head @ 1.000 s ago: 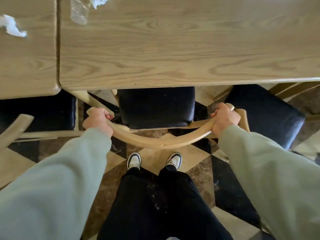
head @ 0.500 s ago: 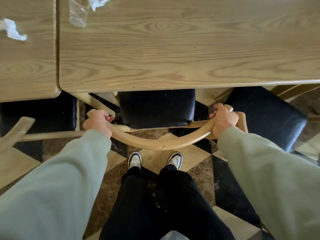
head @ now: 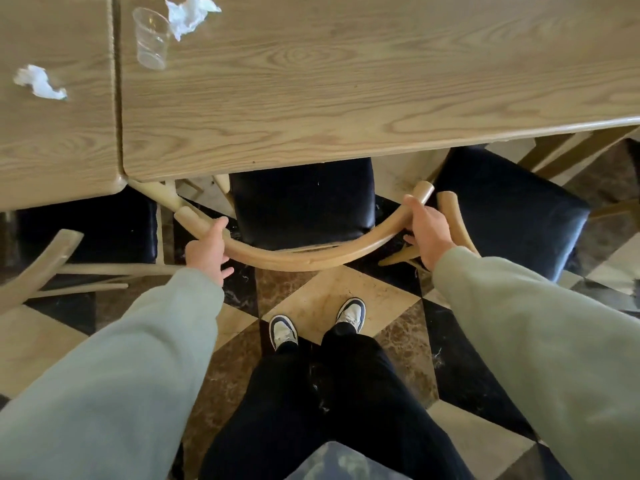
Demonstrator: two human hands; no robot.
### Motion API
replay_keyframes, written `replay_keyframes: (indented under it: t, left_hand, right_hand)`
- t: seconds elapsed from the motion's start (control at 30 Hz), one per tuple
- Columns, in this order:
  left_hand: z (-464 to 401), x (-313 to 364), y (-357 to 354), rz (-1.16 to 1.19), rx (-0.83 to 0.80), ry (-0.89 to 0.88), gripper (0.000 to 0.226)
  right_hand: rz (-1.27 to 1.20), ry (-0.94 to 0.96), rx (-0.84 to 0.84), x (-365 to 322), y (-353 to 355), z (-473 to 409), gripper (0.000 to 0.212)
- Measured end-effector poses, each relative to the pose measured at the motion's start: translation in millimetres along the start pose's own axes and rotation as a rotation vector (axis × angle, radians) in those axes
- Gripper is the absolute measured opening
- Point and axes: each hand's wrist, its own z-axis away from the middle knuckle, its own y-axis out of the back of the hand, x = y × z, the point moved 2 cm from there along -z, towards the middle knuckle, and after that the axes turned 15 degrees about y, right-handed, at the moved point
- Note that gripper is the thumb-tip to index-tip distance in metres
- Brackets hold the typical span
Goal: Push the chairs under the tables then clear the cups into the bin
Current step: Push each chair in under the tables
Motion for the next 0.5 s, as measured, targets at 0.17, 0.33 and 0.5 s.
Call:
replay_keyframes:
  t: [0.17, 0.33, 0.5]
  left_hand:
    - [21, -34, -26, -0.134, -0.086, 0.042, 0.082]
    - [38, -74, -43, -0.409, -0.219, 0.044, 0.088]
    - [65, -97, -67, -0.559, -0.319, -0.008, 0.084]
  right_hand:
    - [-0.166, 0.007, 0.038, 7, 30, 30, 0.047]
    - [-0.167, 0.061, 0.125, 38, 79, 83, 0.052]
    - [-0.223, 0.107, 0.261, 70, 120, 123, 0.041]
